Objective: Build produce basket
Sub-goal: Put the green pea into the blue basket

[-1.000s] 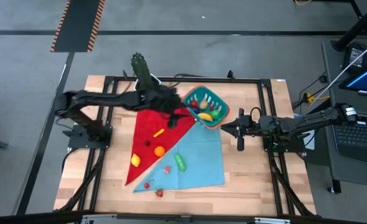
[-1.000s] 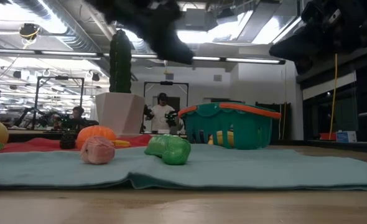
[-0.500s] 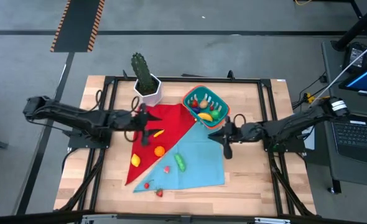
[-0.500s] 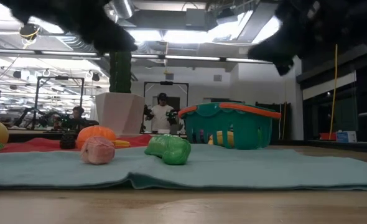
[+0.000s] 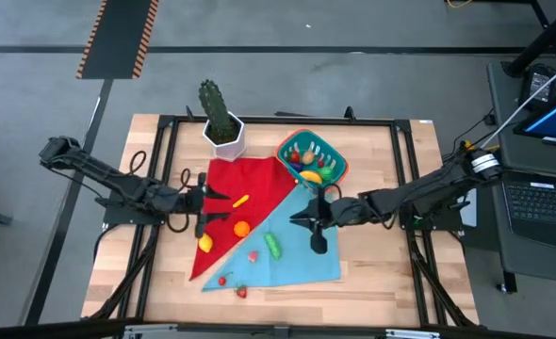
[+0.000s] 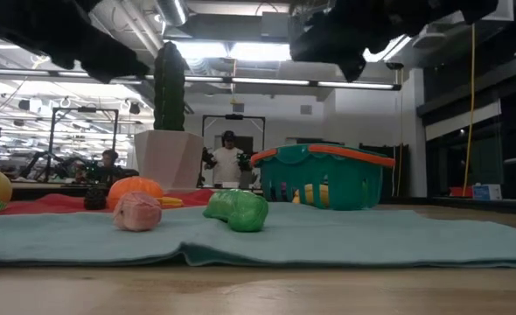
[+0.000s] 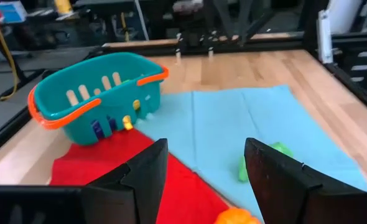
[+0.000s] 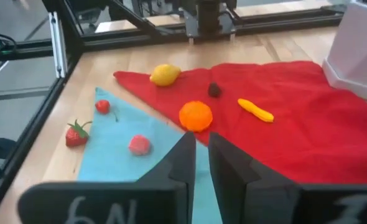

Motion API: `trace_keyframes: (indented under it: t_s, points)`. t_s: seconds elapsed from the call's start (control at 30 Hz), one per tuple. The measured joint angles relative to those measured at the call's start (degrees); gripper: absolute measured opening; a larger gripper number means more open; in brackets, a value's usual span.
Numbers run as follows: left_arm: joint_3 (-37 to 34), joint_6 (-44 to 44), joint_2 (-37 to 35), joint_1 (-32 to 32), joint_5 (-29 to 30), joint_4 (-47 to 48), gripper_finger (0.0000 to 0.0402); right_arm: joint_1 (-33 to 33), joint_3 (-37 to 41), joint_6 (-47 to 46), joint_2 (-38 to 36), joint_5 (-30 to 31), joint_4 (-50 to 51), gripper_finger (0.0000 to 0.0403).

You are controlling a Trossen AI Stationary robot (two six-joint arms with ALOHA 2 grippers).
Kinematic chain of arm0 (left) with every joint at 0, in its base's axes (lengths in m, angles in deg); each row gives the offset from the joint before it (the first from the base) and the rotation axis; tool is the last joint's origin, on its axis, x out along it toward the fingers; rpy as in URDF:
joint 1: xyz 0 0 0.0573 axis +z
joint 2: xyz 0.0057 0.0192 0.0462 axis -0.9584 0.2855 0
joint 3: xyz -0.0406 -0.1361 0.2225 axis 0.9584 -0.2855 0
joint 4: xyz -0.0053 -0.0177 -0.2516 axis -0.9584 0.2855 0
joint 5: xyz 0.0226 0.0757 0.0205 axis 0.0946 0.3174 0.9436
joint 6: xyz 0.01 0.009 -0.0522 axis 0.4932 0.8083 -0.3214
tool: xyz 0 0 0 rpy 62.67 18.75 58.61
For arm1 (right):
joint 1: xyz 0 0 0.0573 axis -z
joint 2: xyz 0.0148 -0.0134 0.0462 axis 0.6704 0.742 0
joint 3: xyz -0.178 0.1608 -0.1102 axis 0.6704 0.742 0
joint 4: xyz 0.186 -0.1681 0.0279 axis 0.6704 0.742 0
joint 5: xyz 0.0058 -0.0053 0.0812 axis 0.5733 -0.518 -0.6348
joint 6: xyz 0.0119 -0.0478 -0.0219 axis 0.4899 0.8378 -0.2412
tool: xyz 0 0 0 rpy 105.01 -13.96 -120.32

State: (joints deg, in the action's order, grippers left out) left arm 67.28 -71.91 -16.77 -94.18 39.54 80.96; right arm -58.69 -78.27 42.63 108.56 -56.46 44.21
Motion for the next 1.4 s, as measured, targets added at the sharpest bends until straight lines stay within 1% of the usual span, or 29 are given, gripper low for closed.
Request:
trace_keyframes:
  t_s: [0.13,0.2,0.33,0.43,0.53,0.67,0.83,0.93,1.1,1.2,1.33,1.4]
  points:
    - [-1.33,0.0,-2.56,-2.61,1.67,0.37,0.0204,-0.21,-1.01,-0.07,2.19,-0.02,0.11,0.0047]
    - [-2.31,0.0,-3.71,-3.62,3.45,0.66,0.0204,-0.23,-1.02,-0.87,2.74,-0.02,0.27,0.0047]
    - [-4.69,-0.13,-6.42,-5.42,6.57,0.83,0.0204,-0.23,-1.0,-9.62,3.44,-0.03,1.97,0.0047]
    - [-6.17,-0.8,-8.56,-6.43,8.4,0.77,0.0204,-0.32,-0.99,-13.21,3.43,0.0,4.43,0.0053]
    - [-7.55,-1.27,-10.27,-6.98,9.34,0.73,0.0204,-0.6,-1.01,-15.02,3.4,0.0,4.15,0.0075]
    - [-8.85,-1.27,-12.18,-7.19,9.99,0.73,0.0204,-0.6,-3.16,-15.19,3.43,-0.02,8.12,0.013]
    - [-9.12,-1.2,-13.17,-7.19,10.82,1.75,0.0204,-0.82,-9.8,-15.84,3.85,0.0,16.47,0.0204]
    - [-9.14,-1.16,-13.37,-7.17,12.67,3.18,0.0204,-1.42,-15.76,-17.41,5.95,0.02,25.04,0.0228]
    - [-9.17,-1.14,-13.37,-7.17,12.94,4.51,0.0204,-1.95,-27.15,-26.33,12.16,-0.19,39.64,0.0235]
    - [-9.17,-1.07,-13.36,-7.17,12.94,5.32,0.0204,-2.11,-33.2,-29.41,16.21,-0.69,46.03,0.0236]
    - [-9.17,-1.07,-13.35,-7.17,12.94,7.04,0.0204,-2.11,-39.8,-32.22,21.33,-2.69,49.84,0.0236]
    - [-9.17,-1.07,-13.33,-7.17,12.94,7.89,0.0204,-2.11,-42.21,-33.46,23.45,-3.41,49.78,0.0236]
